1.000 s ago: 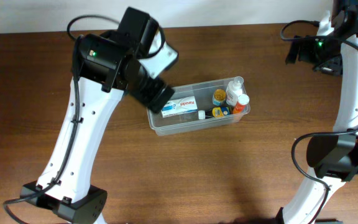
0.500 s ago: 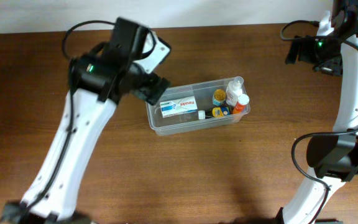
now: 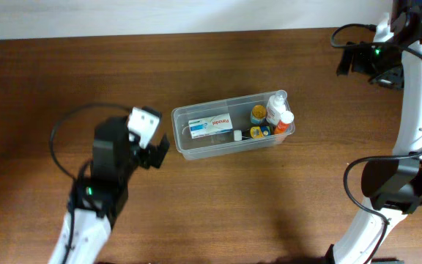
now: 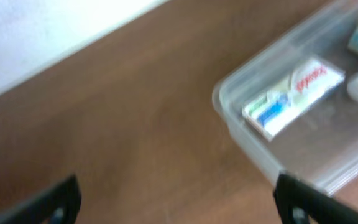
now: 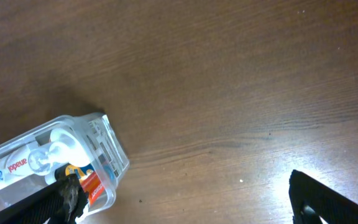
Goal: Pack container
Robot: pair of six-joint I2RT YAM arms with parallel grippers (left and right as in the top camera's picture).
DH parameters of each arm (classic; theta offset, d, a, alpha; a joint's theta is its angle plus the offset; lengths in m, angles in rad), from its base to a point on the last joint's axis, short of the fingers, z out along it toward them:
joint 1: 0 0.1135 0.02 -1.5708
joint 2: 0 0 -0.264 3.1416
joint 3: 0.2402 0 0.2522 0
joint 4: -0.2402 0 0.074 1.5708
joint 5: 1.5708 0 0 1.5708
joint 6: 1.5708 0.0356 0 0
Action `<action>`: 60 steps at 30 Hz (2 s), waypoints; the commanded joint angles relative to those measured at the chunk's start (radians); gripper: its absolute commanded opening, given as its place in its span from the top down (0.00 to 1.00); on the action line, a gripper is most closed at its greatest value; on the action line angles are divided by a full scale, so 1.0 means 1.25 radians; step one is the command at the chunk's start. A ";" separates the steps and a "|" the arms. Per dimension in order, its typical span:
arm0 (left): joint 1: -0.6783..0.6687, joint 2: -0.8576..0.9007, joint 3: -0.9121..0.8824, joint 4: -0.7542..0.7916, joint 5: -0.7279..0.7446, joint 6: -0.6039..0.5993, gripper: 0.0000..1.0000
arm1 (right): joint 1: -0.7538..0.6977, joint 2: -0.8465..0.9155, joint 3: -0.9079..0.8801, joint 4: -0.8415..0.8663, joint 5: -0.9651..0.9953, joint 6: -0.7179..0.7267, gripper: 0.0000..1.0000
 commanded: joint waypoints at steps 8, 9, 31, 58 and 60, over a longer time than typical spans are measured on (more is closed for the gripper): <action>0.003 -0.349 -0.424 0.493 0.062 -0.002 0.01 | -0.002 -0.022 0.013 0.002 -0.004 0.006 0.01; 0.003 -0.376 -0.440 0.496 0.062 -0.002 0.01 | -0.002 -0.022 0.013 0.002 -0.004 0.006 0.02; 0.114 -0.725 -0.515 0.270 0.137 -0.005 0.01 | -0.002 -0.022 0.013 0.002 -0.004 0.006 0.02; 0.140 -0.850 -0.548 0.104 0.085 -0.005 0.01 | -0.002 -0.022 0.013 0.002 -0.004 0.006 0.02; 0.140 -0.850 -0.548 0.104 0.085 -0.005 0.01 | -0.002 -0.022 0.013 0.002 -0.004 0.006 0.02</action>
